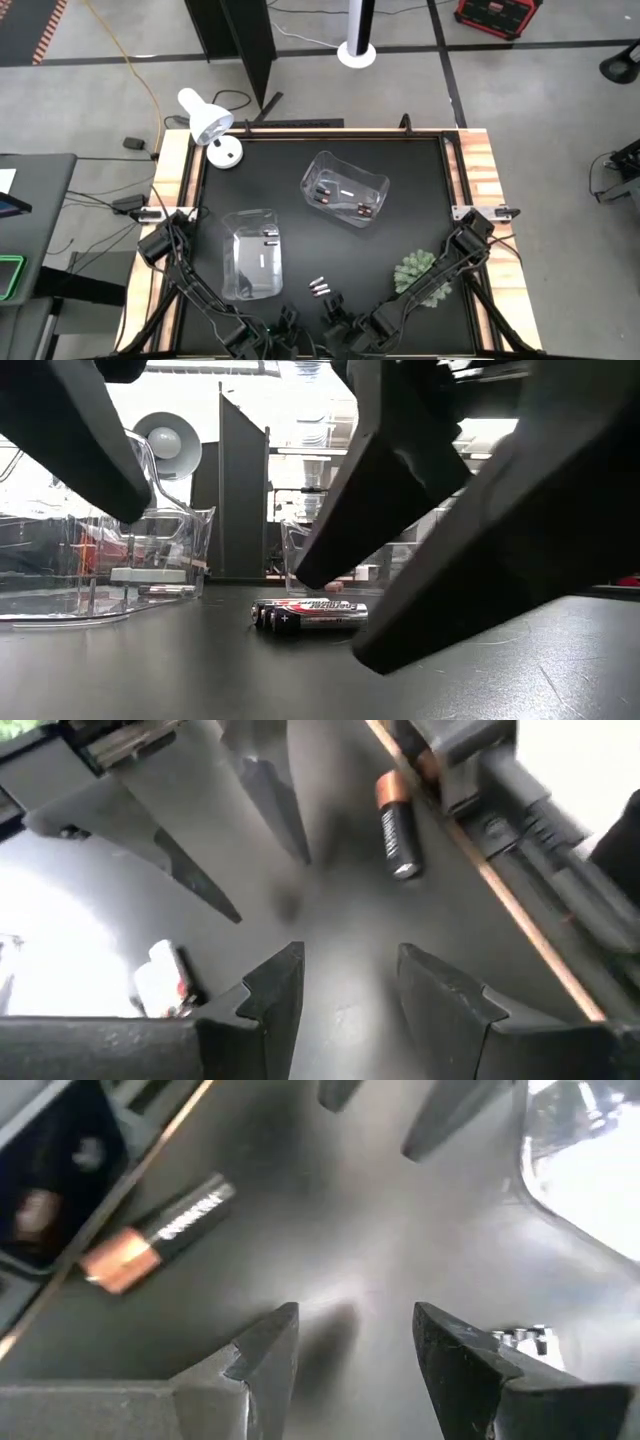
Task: Sort batteries
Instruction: Put the black battery into the top transparent bin
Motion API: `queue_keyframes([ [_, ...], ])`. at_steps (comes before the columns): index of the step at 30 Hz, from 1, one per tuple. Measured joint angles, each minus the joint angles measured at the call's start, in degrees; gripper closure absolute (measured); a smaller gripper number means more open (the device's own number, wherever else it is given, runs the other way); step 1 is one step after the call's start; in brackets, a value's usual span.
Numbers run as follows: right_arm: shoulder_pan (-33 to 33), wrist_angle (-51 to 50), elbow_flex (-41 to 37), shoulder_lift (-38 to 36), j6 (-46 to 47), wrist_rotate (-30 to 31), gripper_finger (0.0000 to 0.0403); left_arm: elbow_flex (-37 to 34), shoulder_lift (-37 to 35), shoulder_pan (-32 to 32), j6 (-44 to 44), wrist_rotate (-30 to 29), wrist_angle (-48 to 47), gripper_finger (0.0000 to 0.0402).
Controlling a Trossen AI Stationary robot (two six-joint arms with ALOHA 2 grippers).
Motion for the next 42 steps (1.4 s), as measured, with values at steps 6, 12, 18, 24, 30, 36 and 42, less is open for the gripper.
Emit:
queue_keyframes([
  [6,-0.25,-1.8,0.48,-0.44,-0.44,0.48,0.0187,0.0,-0.27,0.03,-2.15,-0.91,-2.59,0.0246],
  [12,0.33,-6.05,3.53,-0.48,-0.56,0.24,0.0187,0.0,-0.27,0.02,-0.77,2.06,-1.95,0.0246],
  [18,1.66,-6.2,3.78,-0.38,-0.25,-6.86,0.0187,0.0,0.46,0.35,2.55,3.56,1.27,0.0246],
  [24,3.32,-4.7,3.43,-0.22,1.55,-8.91,0.0187,-0.07,1.8,1.22,4.13,4.69,4.91,0.0246],
  [30,3.71,-1.6,3.43,-0.2,7.27,-8.86,0.0187,0.0,2.36,2.17,4.1,6.75,8.36,0.0246],
  [36,3.74,0.36,3.43,0.31,8.86,-8.58,0.0187,0.01,2.8,2.67,3.88,9.64,9.35,0.0246],
  [42,3.79,0.96,3.43,1.53,9.94,-8.99,0.0187,0.02,4.4,3.35,3.79,11.27,11.93,0.0246],
])
